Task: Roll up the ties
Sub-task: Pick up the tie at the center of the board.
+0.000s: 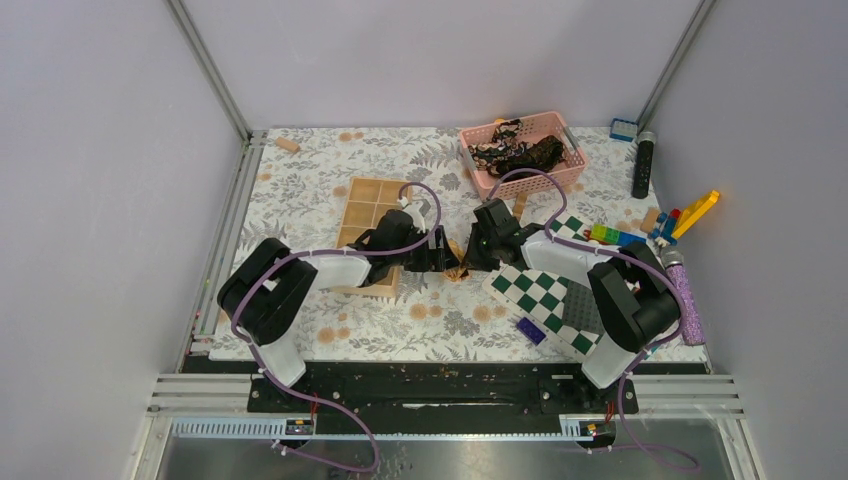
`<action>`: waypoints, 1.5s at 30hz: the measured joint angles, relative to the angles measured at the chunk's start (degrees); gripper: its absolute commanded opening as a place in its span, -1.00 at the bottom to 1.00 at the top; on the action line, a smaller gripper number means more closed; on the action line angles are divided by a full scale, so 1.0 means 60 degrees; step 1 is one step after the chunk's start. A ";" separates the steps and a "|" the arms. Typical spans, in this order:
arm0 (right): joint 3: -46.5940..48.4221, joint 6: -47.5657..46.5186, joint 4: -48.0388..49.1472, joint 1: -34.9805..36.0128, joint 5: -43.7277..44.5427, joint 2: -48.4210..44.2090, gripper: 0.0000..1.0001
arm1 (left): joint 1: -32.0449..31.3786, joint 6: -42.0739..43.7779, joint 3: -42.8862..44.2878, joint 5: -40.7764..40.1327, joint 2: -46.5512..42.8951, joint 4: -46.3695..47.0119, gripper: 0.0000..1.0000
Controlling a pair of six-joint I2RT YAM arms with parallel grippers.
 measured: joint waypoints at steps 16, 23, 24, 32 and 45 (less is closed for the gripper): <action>0.0000 -0.0022 -0.0004 0.0000 -0.0004 0.0000 -0.50 | 0.0138 0.0007 0.0204 0.0244 0.0484 0.0182 0.60; 0.0000 -0.0029 0.0000 0.0000 -0.0004 0.0000 -0.50 | 0.0160 0.0055 0.0262 0.0339 0.0681 0.0393 0.26; 0.0000 -0.0029 0.0000 0.0000 -0.0004 0.0000 -0.50 | 0.0160 0.0055 0.0259 0.0353 0.0688 0.0393 0.21; 0.0000 -0.0062 0.0000 0.0000 0.0000 0.0000 -0.49 | 0.0175 0.0087 0.0255 0.0430 0.0688 0.0495 0.08; 0.0004 -0.0448 -0.0484 -0.0066 0.0025 -0.1938 -0.36 | 0.0175 0.0149 0.0248 0.0382 0.0193 0.0470 0.06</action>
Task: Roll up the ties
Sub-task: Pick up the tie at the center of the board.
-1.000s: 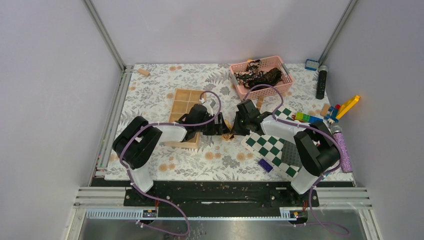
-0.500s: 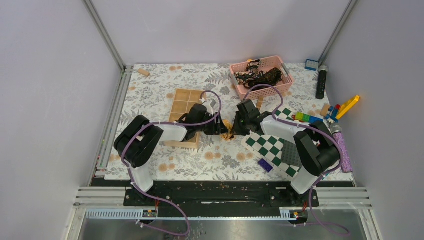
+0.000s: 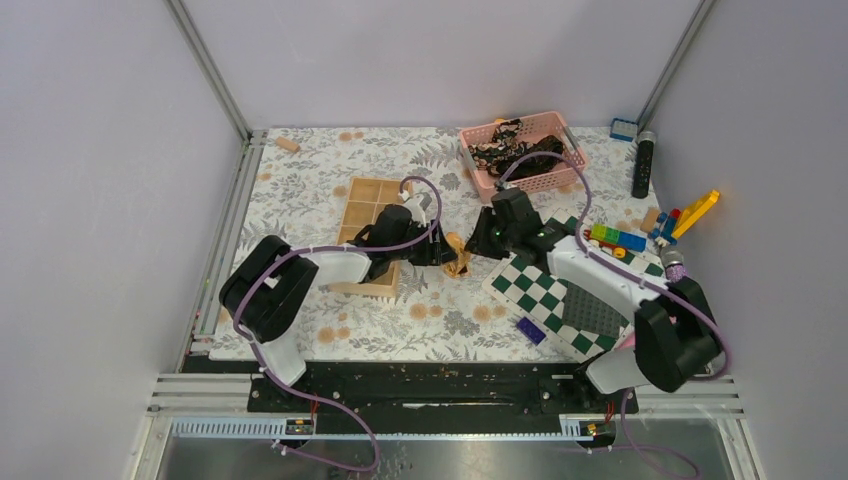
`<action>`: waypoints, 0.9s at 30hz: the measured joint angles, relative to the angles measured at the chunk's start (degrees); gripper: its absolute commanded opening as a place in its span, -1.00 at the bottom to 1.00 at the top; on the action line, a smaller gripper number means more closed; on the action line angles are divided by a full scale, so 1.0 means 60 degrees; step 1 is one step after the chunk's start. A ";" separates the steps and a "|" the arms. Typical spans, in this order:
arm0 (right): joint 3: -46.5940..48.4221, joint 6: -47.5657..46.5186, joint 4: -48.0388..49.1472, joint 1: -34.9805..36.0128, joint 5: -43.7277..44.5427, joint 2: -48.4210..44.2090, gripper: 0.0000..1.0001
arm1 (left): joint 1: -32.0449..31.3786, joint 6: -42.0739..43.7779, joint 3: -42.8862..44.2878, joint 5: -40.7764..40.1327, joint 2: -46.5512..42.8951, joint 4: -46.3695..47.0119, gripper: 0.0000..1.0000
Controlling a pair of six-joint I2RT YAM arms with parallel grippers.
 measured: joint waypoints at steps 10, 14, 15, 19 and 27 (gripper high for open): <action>-0.0007 -0.0229 -0.0168 -0.0189 0.0259 -0.0729 -0.37 | 0.0000 -0.0022 -0.0120 -0.0051 -0.0076 0.0000 0.07; -0.0011 -0.0138 -0.0146 -0.0204 0.0204 -0.0018 -0.39 | 0.0000 -0.0226 -0.0350 -0.0291 -0.0076 0.0087 0.07; -0.0011 -0.0098 -0.0113 -0.0208 0.0149 0.0204 -0.39 | 0.0000 -0.0277 -0.0426 -0.0375 -0.0076 0.0087 0.09; -0.0033 0.0164 0.0178 -0.0208 -0.0288 0.0827 -0.39 | 0.0000 -0.0543 -0.0663 -0.0729 -0.0076 0.0098 0.13; -0.0073 0.0856 0.1064 -0.0211 -0.1140 0.1789 -0.41 | -0.0007 -0.0867 -0.0725 -0.1166 -0.0076 0.0146 0.38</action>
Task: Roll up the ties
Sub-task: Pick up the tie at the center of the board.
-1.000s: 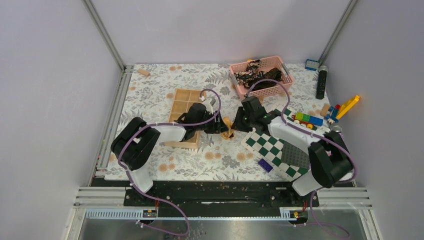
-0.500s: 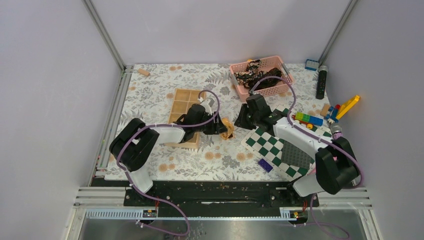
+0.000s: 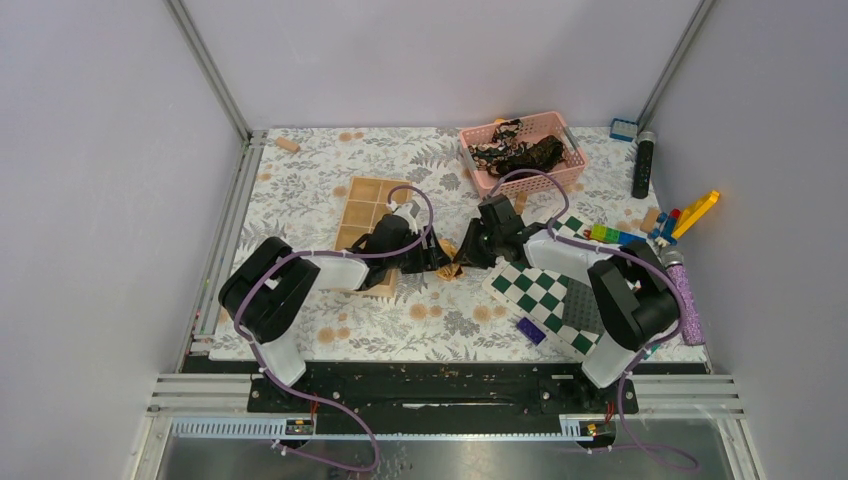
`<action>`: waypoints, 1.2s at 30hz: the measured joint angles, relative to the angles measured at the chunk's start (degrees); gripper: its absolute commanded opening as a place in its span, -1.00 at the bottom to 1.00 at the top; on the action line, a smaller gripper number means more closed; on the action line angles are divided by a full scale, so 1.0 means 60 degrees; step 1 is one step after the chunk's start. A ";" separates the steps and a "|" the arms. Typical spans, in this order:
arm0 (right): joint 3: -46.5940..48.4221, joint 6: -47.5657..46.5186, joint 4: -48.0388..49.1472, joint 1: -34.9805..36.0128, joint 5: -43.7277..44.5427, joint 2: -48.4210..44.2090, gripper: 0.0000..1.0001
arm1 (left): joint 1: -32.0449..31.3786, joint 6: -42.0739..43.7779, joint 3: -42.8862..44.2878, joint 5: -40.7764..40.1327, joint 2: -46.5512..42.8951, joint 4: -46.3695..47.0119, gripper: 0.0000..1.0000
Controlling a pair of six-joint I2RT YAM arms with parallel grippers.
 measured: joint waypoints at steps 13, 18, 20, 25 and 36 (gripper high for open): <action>-0.0091 0.0619 0.0820 -0.0033 -0.0466 0.0783 -0.42 | 0.0000 -0.0106 0.0000 -0.0288 -0.0004 0.0200 0.66; -0.0109 0.0663 0.0860 -0.0033 -0.0470 0.0787 -0.42 | 0.0000 -0.0073 0.0004 -0.0361 -0.0022 0.0200 0.72; -0.0117 0.0674 0.0863 -0.0033 -0.0466 0.0787 -0.42 | 0.0011 -0.0055 0.0011 -0.0364 -0.0022 0.0200 0.73; -0.0117 0.0678 0.0863 -0.0033 -0.0470 0.0787 -0.43 | 0.0153 0.0051 0.0036 -0.0364 -0.0022 0.0182 0.74; -0.0117 0.0674 0.0863 -0.0033 -0.0470 0.0787 -0.42 | 0.0484 0.0594 0.0153 0.0080 0.0022 0.0040 0.74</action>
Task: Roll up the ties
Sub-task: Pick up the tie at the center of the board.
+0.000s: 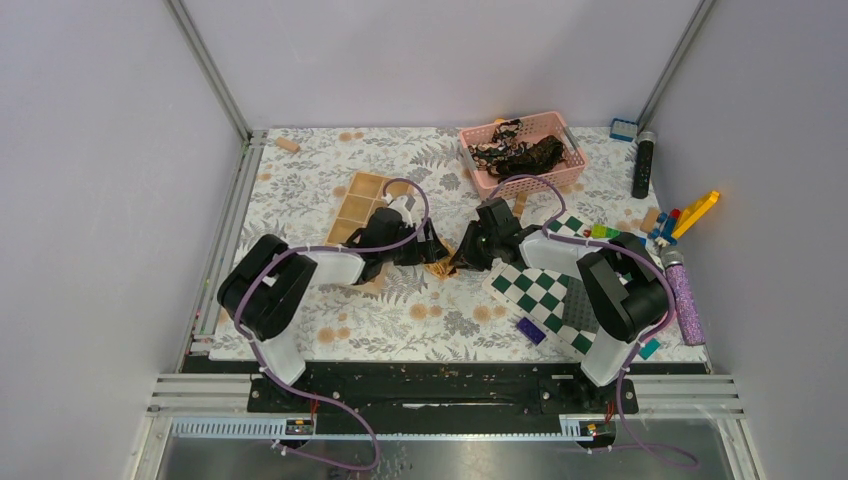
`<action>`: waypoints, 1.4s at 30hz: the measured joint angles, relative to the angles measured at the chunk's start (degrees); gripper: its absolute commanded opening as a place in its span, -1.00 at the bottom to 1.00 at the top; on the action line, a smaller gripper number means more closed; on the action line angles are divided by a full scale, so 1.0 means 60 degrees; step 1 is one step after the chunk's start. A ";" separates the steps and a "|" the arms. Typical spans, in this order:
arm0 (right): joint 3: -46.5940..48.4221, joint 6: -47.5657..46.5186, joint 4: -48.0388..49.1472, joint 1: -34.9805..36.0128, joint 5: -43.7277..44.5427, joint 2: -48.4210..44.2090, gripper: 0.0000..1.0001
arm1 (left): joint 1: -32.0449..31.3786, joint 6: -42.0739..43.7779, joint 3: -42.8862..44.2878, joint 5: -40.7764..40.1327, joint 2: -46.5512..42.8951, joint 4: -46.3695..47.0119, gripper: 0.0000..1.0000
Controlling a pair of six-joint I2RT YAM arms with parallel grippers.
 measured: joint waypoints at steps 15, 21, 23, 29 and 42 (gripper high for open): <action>0.0000 -0.0011 -0.0007 0.0000 0.0004 0.0000 -0.43 | 0.0033 0.0270 0.0098 0.1067 0.0481 0.0517 0.22; 0.0000 -0.0058 -0.0011 0.0000 0.0007 0.0000 -0.41 | 0.0051 0.0270 0.0095 0.1118 0.0550 0.0543 -0.01; 0.0000 -0.0080 -0.0011 0.0000 0.0007 0.0000 -0.38 | 0.0051 0.0270 0.0095 0.1129 0.0554 0.0572 -0.05; 0.0000 -0.0273 -0.0310 0.0000 0.0117 -0.0270 -0.18 | 0.0047 0.0226 0.0095 0.1155 0.0554 0.0605 -0.08; 0.0499 -0.1406 -0.2076 -0.0040 0.1366 -0.3694 0.19 | 0.0131 0.0710 0.0386 0.0998 -0.0780 -0.1035 -0.09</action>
